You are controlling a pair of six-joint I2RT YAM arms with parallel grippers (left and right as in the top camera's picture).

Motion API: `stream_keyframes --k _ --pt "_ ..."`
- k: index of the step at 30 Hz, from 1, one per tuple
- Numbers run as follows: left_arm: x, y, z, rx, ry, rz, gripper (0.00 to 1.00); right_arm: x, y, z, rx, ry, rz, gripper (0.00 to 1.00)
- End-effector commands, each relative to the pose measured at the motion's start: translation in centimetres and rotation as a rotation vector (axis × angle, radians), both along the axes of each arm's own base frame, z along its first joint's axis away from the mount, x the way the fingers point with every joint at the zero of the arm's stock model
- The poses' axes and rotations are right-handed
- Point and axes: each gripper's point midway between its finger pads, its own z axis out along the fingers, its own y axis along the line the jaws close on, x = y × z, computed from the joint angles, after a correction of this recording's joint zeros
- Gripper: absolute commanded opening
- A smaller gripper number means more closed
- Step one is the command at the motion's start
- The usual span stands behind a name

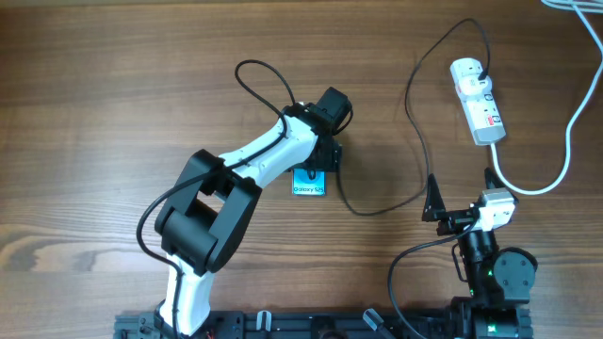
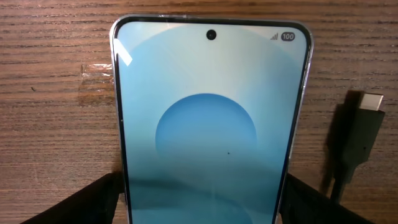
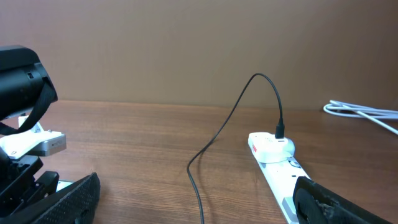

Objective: Plug charger to phone and switch on socket

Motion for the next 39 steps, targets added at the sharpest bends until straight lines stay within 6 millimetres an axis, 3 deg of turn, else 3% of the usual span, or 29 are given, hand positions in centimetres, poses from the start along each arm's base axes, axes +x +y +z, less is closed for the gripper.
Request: stream_keyframes --k 1,8,11,17,21,29,35,39 --pt "-1.5 1.8 -2.4 0.06 0.062 0.026 0.78 0.0 0.0 0.1 0.01 -0.003 -0.003 1.0" --pt "-1.5 1.9 -2.4 0.067 0.065 -0.003 0.79 0.0 0.0 0.1 0.01 -0.003 -0.002 1.0" --pt "-1.6 1.9 -2.4 0.067 0.066 -0.003 0.67 0.0 0.0 0.1 0.01 -0.003 -0.002 1.0" --pt "-1.4 1.8 -2.1 0.066 0.066 -0.001 0.68 0.0 0.0 0.1 0.01 -0.003 -0.003 1.0" --pt "-0.6 1.4 0.0 0.062 0.062 0.003 0.65 0.0 0.0 0.1 0.01 -0.003 -0.003 1.0" --pt "1.8 1.9 6.5 -0.032 -0.031 0.081 0.65 0.0 0.0 0.1 0.01 -0.003 -0.003 1.0" --pt "1.2 2.2 7.0 -0.065 0.009 0.094 0.64 0.0 0.0 0.1 0.01 -0.003 -0.002 1.0" --pt "-0.3 0.9 6.9 -0.134 0.087 0.077 0.66 0.0 0.0 0.1 0.01 -0.003 -0.002 1.0"
